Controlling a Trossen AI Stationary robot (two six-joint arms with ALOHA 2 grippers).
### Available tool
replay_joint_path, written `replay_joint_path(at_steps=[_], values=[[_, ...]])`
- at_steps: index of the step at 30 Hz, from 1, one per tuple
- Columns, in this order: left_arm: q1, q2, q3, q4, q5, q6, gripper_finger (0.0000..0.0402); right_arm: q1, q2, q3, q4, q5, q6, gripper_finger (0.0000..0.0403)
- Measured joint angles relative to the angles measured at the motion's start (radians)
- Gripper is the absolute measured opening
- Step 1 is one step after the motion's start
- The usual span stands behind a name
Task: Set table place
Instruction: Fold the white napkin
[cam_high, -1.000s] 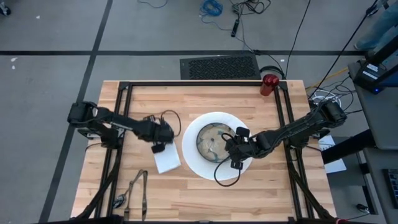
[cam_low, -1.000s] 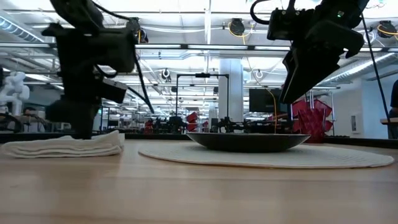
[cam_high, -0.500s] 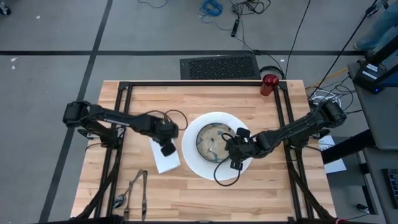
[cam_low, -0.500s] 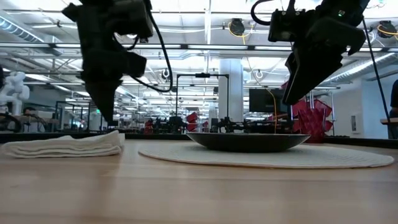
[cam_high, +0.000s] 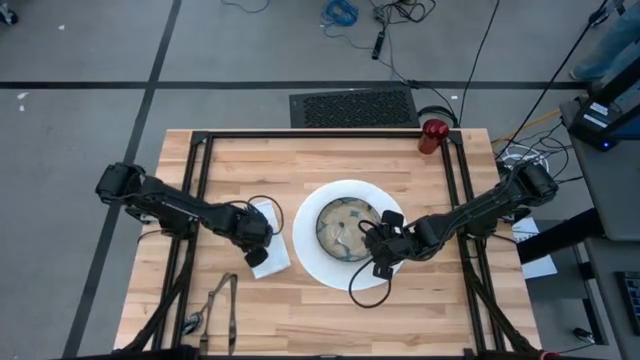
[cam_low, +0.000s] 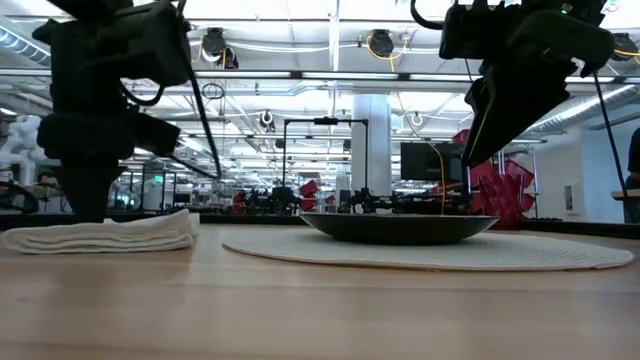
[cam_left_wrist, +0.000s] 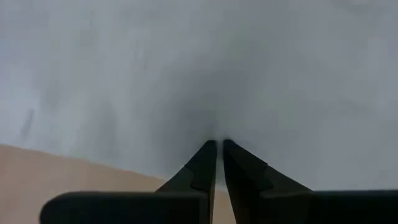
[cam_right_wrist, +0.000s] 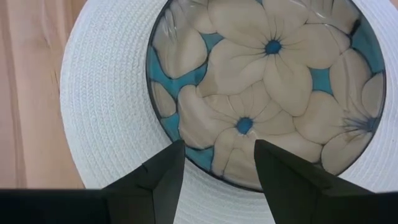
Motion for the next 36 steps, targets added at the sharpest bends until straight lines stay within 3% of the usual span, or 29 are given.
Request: replay_joint_path(at_steps=[8, 19, 26, 36], values=[[0.083, -0.009, -0.031, -0.057, -0.030, 0.083, 0.0018, 0.000, 0.000, 0.000, 0.021, 0.002, 0.002, 0.0183], [0.178, -0.037, 0.045, -0.159, -0.125, 0.248, 0.0018, -0.003, 0.000, 0.000, 0.027, 0.002, 0.002, 0.0183], [0.139, -0.042, 0.105, -0.071, -0.110, 0.192, 0.0018, -0.003, 0.000, 0.000, 0.027, 0.002, 0.006, 0.0183], [0.068, 0.015, 0.022, -0.031, -0.074, 0.089, 0.0018, 0.000, 0.000, 0.000, 0.027, 0.002, 0.017, 0.0183]])
